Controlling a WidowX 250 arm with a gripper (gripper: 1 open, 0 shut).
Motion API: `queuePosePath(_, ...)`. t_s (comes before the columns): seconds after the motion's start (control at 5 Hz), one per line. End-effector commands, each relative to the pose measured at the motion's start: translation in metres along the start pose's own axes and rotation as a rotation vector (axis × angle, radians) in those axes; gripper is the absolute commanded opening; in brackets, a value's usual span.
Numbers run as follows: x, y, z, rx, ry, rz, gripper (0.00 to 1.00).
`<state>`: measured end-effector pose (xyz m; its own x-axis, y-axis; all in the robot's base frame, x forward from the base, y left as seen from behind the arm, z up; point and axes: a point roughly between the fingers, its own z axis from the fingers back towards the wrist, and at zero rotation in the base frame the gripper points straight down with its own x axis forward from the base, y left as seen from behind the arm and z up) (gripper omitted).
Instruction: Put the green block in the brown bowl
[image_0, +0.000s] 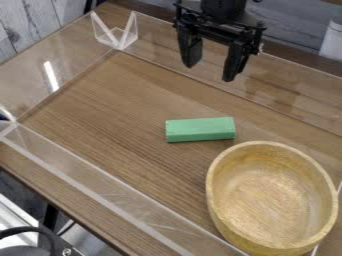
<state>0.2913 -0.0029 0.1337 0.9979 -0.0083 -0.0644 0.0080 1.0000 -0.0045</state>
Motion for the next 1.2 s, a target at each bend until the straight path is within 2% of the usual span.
queuePosePath(0.0,0.004,-0.009,-0.004,-0.006,0.013,-0.018,1.0)
queuePosePath(0.2,0.012,-0.03,-0.001,-0.023,0.005,-0.066,1.0)
queuePosePath(0.6,0.044,-0.097,-0.007,-0.04,-0.023,-0.175,1.0)
queuePosePath(0.8,0.061,-0.12,-0.013,-0.046,-0.039,-0.214,1.0)
queuePosePath(1.0,0.072,-0.132,-0.02,-0.046,-0.042,-0.233,1.0)
